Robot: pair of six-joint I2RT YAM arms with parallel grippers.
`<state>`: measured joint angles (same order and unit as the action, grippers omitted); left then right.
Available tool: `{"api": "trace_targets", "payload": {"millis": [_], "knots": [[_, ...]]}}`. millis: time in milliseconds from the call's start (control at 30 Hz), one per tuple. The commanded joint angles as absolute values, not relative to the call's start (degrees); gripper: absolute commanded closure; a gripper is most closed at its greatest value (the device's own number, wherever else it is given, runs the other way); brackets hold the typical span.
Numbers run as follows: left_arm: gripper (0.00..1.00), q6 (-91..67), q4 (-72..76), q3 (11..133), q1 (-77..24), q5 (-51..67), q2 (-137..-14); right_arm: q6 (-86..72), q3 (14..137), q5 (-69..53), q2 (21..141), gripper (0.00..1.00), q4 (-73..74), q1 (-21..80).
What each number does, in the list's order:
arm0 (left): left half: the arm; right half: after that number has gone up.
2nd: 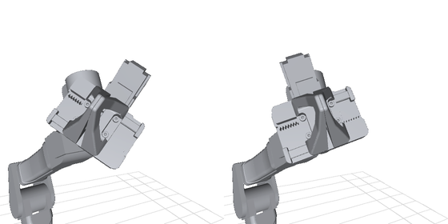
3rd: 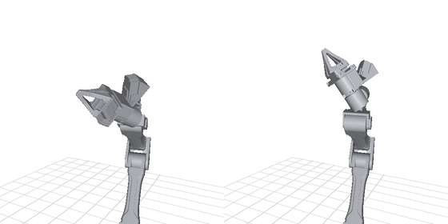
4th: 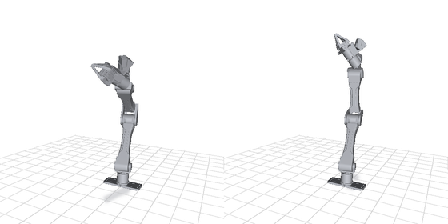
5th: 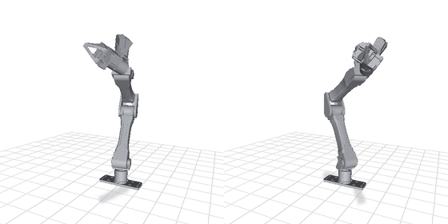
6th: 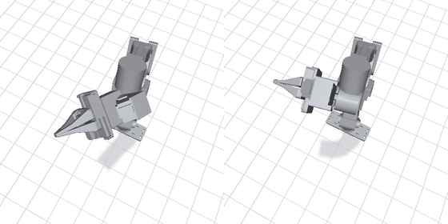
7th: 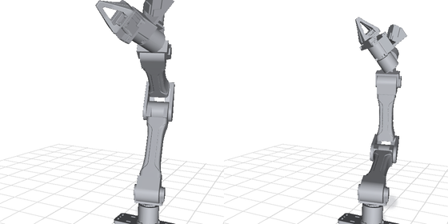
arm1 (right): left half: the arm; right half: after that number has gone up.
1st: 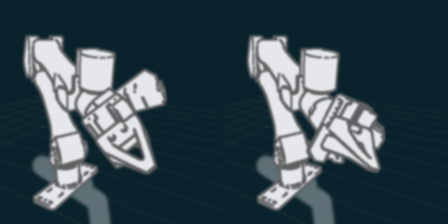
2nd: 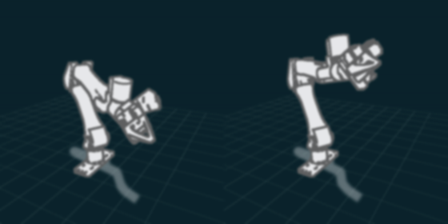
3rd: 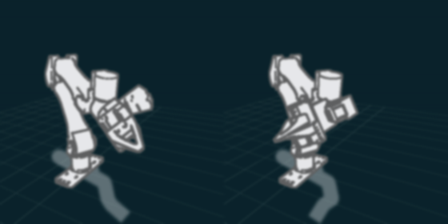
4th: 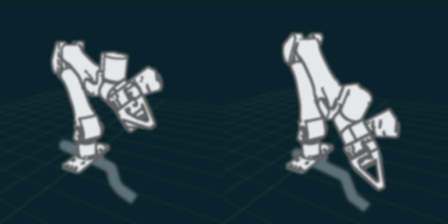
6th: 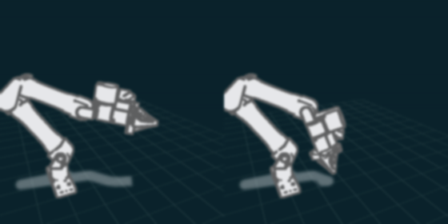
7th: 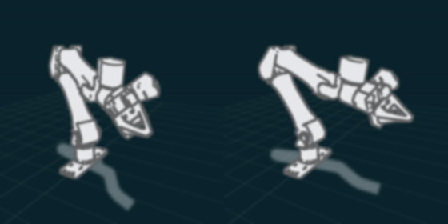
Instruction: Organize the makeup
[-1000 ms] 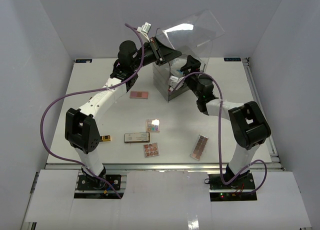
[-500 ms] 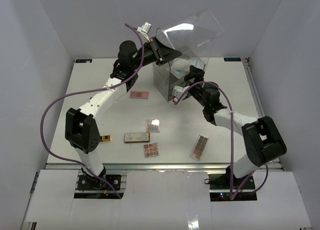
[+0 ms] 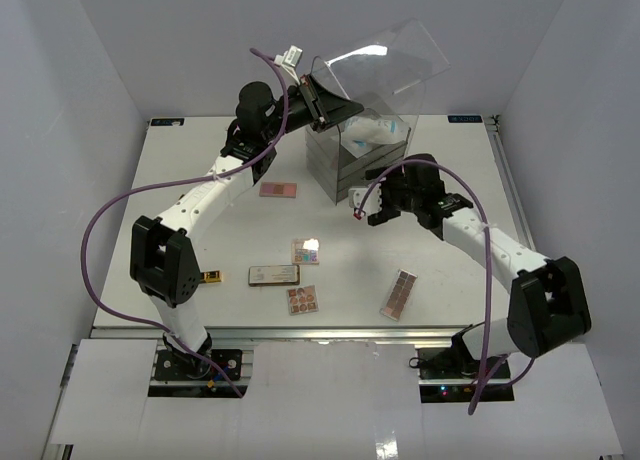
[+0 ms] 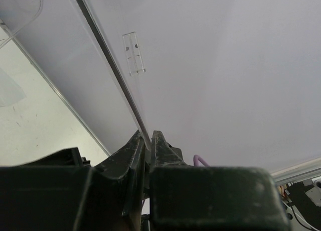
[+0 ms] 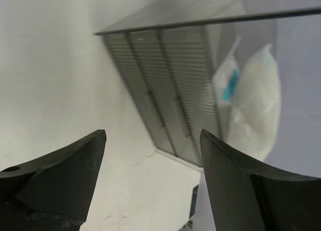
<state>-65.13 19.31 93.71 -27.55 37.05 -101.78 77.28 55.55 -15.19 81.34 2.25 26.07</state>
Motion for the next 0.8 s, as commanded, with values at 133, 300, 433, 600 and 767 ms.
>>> {"api": "trace_targets", "payload": {"millis": [133,300,433,600,767], "knots": [[0.94,-62.7,24.05,90.55,-26.72,34.95,-94.57,76.03,52.36,-29.87,68.76,0.22,27.14,21.64],[0.94,-62.77,22.93,86.23,-26.72,33.66,-92.56,73.49,49.62,-36.52,61.04,0.23,31.54,15.7],[0.94,-62.83,20.82,83.31,-26.72,32.35,-91.56,70.13,49.14,-39.07,58.92,0.23,30.99,9.58],[0.94,-62.68,17.72,81.69,-26.81,31.47,-90.73,64.33,51.2,-44.39,59.87,0.24,28.79,2.98],[0.92,-61.21,12.44,81.87,-27.25,31.24,-90.73,60.37,52.26,-46.56,60.73,0.24,26.61,0.84]]}}
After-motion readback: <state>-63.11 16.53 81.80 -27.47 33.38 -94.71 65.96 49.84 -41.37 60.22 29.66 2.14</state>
